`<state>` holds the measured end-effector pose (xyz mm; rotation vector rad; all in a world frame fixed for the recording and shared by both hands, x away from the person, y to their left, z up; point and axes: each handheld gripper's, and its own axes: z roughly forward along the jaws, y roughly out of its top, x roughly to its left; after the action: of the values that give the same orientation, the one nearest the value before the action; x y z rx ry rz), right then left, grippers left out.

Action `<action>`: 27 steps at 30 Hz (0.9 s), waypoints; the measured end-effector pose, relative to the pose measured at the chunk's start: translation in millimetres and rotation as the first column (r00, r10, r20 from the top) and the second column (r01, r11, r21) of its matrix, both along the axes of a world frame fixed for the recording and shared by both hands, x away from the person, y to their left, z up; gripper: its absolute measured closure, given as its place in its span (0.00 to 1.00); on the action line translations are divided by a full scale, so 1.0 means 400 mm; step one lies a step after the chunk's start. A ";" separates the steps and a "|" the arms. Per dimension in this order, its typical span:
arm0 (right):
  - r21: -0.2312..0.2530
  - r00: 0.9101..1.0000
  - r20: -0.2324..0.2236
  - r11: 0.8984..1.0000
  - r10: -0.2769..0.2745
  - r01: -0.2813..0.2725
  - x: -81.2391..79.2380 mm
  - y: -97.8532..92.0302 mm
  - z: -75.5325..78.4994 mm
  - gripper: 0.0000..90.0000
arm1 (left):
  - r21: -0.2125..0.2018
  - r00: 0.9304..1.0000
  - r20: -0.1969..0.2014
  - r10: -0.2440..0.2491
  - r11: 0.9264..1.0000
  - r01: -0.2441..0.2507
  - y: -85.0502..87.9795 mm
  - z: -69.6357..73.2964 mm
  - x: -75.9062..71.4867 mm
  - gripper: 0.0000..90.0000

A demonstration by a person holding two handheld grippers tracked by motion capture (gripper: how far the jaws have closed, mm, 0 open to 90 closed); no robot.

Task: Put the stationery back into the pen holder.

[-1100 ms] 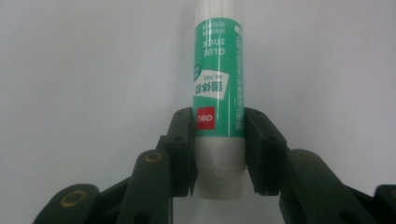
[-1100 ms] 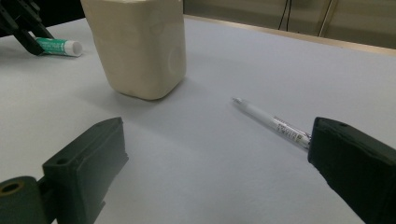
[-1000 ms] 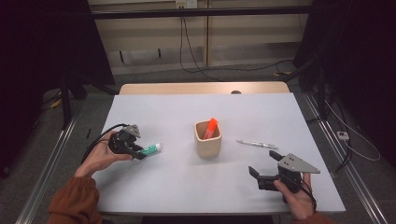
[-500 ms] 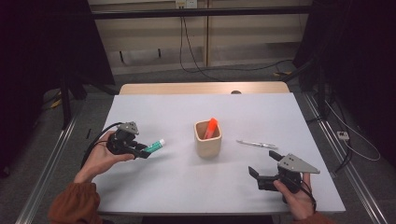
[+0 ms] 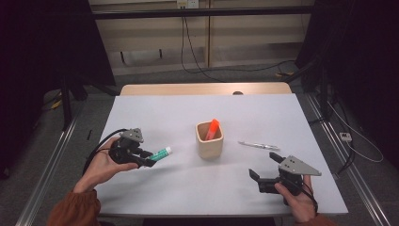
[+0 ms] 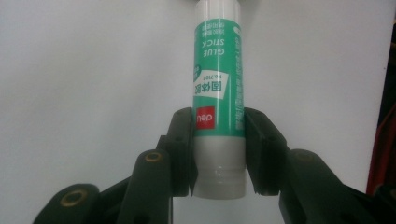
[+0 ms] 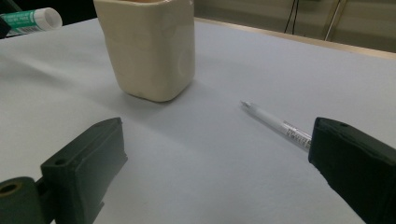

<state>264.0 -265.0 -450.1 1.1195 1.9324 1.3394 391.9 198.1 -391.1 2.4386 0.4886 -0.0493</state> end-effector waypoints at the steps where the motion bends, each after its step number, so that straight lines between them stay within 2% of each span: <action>1: -0.002 1.000 0.001 1.000 0.003 -0.003 0.000 0.002 0.000 0.04 | -0.004 1.000 0.005 -0.003 1.000 0.003 -0.005 0.002 -0.005 0.73; 3: -0.005 1.000 -0.001 1.000 0.009 -0.009 -0.001 0.007 0.002 0.04 | -0.005 1.000 0.014 0.005 1.000 -0.005 -0.015 0.010 -0.013 0.73; 4: -0.011 1.000 0.004 1.000 0.014 -0.014 -0.002 0.009 0.004 0.03 | -0.004 0.999 0.033 0.009 1.000 -0.009 -0.019 0.014 -0.017 0.73; 8: -0.011 1.000 0.009 1.000 0.026 -0.026 -0.002 0.021 0.010 0.03 | -0.035 0.999 0.032 0.017 0.999 -0.016 -0.033 0.024 -0.029 0.73; 13: -0.004 0.999 0.021 0.999 0.037 -0.037 -0.003 0.051 0.020 0.03 | -0.026 1.000 0.022 -0.004 1.000 0.005 -0.058 0.021 -0.045 0.73; 15: 0.005 0.999 0.020 0.999 0.047 -0.047 -0.005 0.066 0.027 0.04 | -0.012 0.999 0.042 -0.026 1.000 0.026 -0.068 0.021 -0.051 0.73; 22: -0.044 0.994 0.026 0.993 0.108 -0.107 -0.002 0.114 0.045 0.05 | -0.010 0.998 0.021 -0.063 0.998 0.063 -0.110 0.020 -0.063 0.73; 27: -0.040 0.991 0.011 0.991 0.132 -0.131 0.014 0.142 0.062 0.05 | -0.005 0.996 0.029 -0.080 0.997 0.080 -0.135 0.022 -0.064 0.73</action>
<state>269.7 -208.2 -425.5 0.9764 2.0438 1.3680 366.3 144.2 -382.1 2.4488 0.3771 -0.0487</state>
